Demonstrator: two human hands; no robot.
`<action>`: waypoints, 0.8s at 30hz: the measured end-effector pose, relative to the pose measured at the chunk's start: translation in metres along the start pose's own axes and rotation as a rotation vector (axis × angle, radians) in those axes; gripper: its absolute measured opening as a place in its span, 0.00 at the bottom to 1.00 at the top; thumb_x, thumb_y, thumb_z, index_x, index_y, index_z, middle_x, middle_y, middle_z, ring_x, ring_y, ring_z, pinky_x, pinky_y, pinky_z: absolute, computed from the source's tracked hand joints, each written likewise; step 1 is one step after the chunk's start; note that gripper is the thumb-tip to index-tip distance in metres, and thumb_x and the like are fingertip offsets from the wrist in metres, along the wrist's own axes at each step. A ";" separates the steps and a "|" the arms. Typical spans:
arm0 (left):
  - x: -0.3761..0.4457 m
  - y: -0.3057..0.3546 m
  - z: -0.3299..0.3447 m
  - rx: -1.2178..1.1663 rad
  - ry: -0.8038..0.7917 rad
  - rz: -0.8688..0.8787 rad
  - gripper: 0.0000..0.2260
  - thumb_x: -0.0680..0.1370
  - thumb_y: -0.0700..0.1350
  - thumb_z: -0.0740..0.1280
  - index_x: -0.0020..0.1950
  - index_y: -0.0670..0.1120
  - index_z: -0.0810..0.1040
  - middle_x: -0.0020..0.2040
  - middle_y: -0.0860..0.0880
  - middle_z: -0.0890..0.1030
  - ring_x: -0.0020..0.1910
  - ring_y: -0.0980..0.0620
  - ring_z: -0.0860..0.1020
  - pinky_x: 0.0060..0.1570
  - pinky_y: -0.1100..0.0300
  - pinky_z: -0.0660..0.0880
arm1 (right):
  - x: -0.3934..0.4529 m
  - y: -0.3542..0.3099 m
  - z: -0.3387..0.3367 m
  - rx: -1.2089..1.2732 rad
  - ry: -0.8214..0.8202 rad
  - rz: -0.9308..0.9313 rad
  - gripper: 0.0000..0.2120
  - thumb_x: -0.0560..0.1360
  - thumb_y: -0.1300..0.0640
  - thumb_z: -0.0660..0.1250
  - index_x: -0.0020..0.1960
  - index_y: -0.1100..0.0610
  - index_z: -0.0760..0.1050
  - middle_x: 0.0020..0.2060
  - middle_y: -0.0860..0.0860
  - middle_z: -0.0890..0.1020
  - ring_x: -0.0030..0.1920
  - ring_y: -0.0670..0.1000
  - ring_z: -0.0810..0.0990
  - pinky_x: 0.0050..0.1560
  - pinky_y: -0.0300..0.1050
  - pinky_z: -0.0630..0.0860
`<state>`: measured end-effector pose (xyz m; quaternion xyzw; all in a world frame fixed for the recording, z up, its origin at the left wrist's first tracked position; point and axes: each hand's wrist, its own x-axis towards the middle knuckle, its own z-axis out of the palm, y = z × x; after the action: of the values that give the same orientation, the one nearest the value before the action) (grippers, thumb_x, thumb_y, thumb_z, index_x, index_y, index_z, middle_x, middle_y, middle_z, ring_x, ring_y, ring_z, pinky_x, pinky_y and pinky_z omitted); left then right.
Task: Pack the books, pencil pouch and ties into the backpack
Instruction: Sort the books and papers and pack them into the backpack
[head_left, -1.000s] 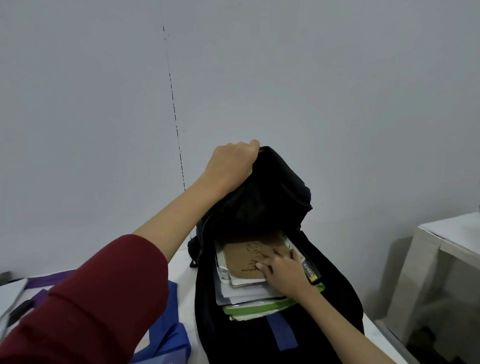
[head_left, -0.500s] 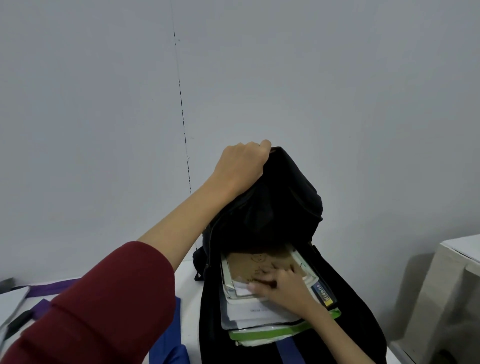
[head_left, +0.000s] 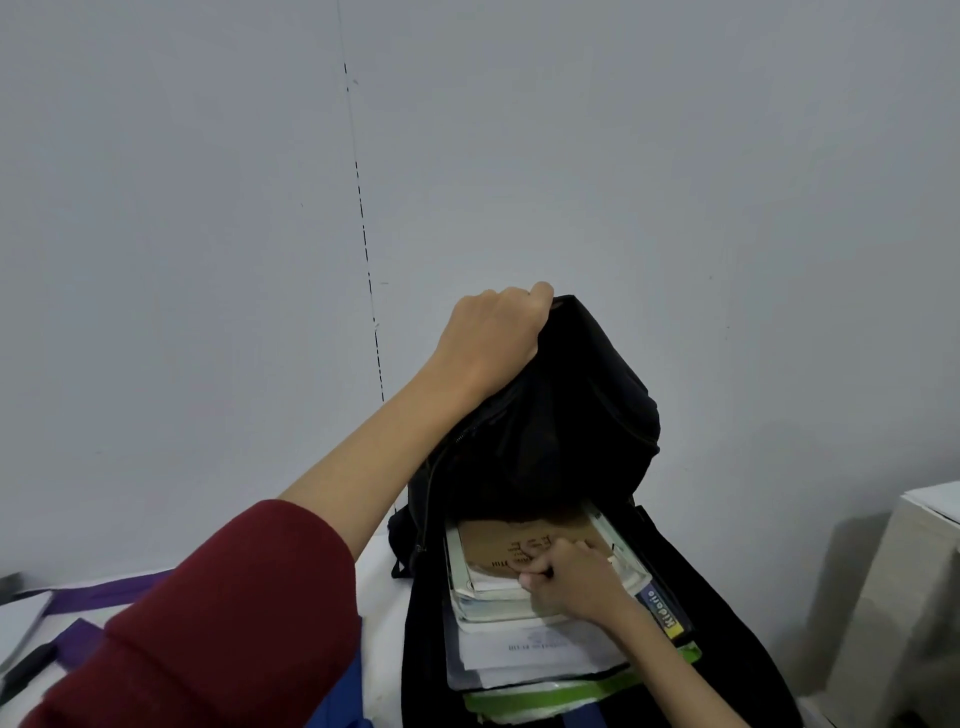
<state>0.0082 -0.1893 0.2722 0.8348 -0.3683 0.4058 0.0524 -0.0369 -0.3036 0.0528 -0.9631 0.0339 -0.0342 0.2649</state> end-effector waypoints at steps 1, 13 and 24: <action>-0.001 0.001 0.000 0.007 -0.004 0.007 0.05 0.76 0.35 0.55 0.43 0.43 0.62 0.29 0.50 0.60 0.25 0.50 0.56 0.26 0.57 0.49 | 0.003 -0.001 0.003 -0.031 0.047 0.010 0.13 0.77 0.55 0.62 0.52 0.42 0.82 0.65 0.48 0.75 0.68 0.51 0.70 0.71 0.45 0.59; -0.007 -0.006 0.000 0.035 -0.049 0.044 0.04 0.76 0.35 0.55 0.43 0.43 0.61 0.29 0.49 0.61 0.25 0.50 0.57 0.26 0.57 0.51 | -0.017 0.004 0.019 -0.218 0.316 -0.053 0.13 0.78 0.48 0.60 0.55 0.46 0.81 0.50 0.44 0.84 0.58 0.47 0.76 0.70 0.47 0.58; -0.083 0.016 0.010 -0.193 -0.188 0.047 0.10 0.81 0.45 0.54 0.53 0.41 0.72 0.41 0.43 0.78 0.40 0.41 0.75 0.34 0.56 0.63 | -0.094 -0.038 -0.033 -0.106 1.307 -0.502 0.07 0.71 0.62 0.66 0.36 0.61 0.80 0.34 0.51 0.81 0.38 0.51 0.75 0.43 0.44 0.68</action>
<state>-0.0291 -0.1570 0.2028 0.8514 -0.4284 0.2894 0.0884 -0.1316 -0.2800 0.0965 -0.7357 -0.0355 -0.6644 0.1269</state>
